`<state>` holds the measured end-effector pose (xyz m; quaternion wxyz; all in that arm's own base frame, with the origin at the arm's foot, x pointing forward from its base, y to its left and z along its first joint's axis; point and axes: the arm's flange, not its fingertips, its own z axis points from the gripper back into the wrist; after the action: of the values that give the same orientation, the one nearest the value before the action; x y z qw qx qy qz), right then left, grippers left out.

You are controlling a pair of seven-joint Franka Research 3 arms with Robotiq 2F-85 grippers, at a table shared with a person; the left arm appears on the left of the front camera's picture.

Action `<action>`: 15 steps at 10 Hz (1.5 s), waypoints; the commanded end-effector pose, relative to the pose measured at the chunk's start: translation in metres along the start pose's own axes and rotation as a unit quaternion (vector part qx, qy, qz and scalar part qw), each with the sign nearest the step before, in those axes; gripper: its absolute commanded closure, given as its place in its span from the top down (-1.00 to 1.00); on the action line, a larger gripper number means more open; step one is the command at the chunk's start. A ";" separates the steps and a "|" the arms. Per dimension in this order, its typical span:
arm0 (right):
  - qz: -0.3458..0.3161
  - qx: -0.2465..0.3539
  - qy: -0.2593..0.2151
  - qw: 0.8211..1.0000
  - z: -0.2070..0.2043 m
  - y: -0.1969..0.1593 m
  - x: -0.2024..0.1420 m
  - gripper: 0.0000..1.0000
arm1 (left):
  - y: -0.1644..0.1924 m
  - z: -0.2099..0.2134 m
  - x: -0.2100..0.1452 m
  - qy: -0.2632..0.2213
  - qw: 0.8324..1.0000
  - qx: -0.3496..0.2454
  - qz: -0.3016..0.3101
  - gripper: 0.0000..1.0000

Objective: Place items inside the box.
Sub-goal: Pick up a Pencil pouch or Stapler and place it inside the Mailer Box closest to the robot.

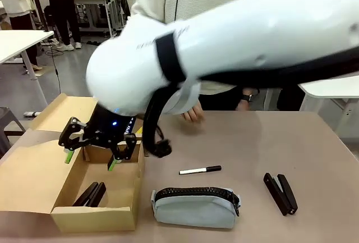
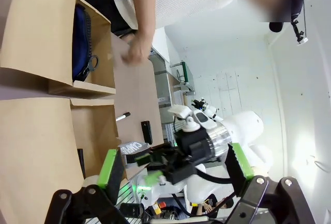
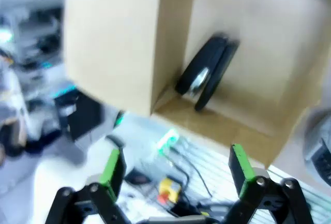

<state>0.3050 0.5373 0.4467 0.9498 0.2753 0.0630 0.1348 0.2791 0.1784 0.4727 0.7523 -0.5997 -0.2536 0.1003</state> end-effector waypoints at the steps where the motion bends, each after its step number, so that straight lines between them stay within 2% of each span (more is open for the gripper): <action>1: 0.070 0.109 0.043 0.991 0.074 -0.090 -0.039 1.00 | -0.001 -0.001 -0.001 -0.004 1.000 -0.010 -0.010 1.00; 2: 0.046 0.096 0.026 0.994 0.074 -0.091 -0.053 1.00 | -0.001 -0.001 -0.001 -0.004 1.000 -0.010 -0.010 1.00; 3: -0.100 0.091 -0.017 0.991 0.059 -0.070 -0.054 1.00 | -0.001 -0.001 -0.001 -0.004 1.000 -0.010 -0.010 1.00; 4: 0.053 0.080 0.014 0.995 0.049 -0.027 -0.023 1.00 | -0.001 -0.001 -0.001 -0.004 1.000 -0.010 -0.010 1.00; 5: 0.008 0.098 0.001 0.995 0.067 -0.053 -0.032 1.00 | -0.001 -0.001 -0.001 -0.004 1.000 -0.010 -0.010 1.00; 7: 0.023 0.117 0.021 0.993 0.068 -0.051 -0.016 1.00 | -0.001 -0.001 -0.001 -0.004 1.000 -0.010 -0.010 1.00; 9: 0.031 0.117 0.022 0.992 0.070 -0.051 -0.019 1.00 | -0.001 -0.001 -0.001 -0.004 1.000 -0.010 -0.010 1.00; 10: 0.050 0.124 0.048 0.990 0.071 -0.051 -0.026 1.00 | -0.001 -0.001 -0.001 -0.004 1.000 -0.010 -0.010 1.00; 11: 0.096 0.099 0.167 0.976 0.065 -0.045 -0.041 1.00 | -0.001 -0.001 -0.001 -0.004 1.000 -0.010 -0.010 1.00; 13: 0.072 0.092 0.140 0.983 0.066 -0.044 -0.042 1.00 | -0.001 -0.001 -0.001 -0.004 1.000 -0.010 -0.010 1.00; 15: 0.067 0.092 0.146 0.983 0.067 -0.048 -0.038 1.00 | -0.001 -0.001 -0.001 -0.004 1.000 -0.010 -0.010 1.00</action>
<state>0.2831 0.4567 0.4738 0.8879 0.3465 0.1979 0.2289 0.2791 0.1784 0.4727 0.7524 -0.5996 -0.2537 0.1002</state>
